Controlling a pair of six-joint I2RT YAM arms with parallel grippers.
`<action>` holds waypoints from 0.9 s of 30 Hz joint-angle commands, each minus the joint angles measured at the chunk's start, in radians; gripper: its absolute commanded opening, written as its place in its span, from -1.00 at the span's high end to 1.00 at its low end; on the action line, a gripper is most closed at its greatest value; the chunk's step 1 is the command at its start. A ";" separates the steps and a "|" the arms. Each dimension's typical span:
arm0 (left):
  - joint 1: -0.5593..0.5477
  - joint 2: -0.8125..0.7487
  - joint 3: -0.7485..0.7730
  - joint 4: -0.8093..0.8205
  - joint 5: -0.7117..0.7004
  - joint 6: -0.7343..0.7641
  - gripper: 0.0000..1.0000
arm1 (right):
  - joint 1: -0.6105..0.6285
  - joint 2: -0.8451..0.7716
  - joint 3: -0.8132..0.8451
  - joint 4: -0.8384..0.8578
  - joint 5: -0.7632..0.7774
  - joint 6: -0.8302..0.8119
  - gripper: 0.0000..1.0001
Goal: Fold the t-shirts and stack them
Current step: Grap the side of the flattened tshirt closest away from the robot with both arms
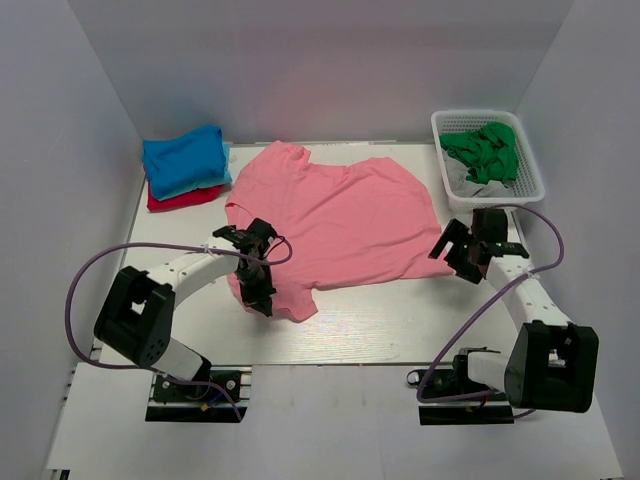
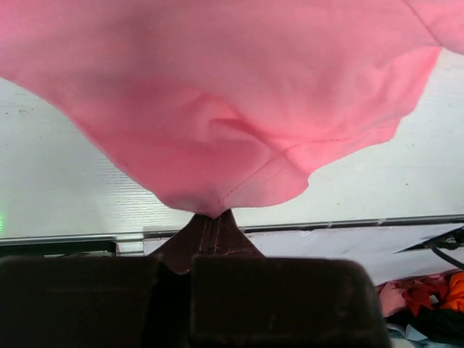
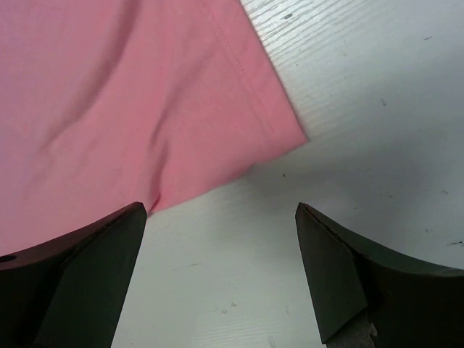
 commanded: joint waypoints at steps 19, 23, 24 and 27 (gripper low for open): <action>0.003 -0.062 0.120 -0.077 -0.030 0.077 1.00 | -0.009 0.352 0.074 0.053 0.087 0.120 -0.02; 0.003 -0.104 0.111 -0.108 -0.030 0.057 1.00 | -0.011 0.315 0.038 -0.026 0.116 0.117 1.00; 0.003 -0.105 0.102 -0.134 -0.039 0.057 1.00 | -0.011 0.302 0.030 -0.062 0.122 0.117 1.00; -0.006 -0.148 0.079 -0.203 -0.022 0.027 1.00 | -0.011 0.243 0.027 -0.174 0.141 0.098 1.00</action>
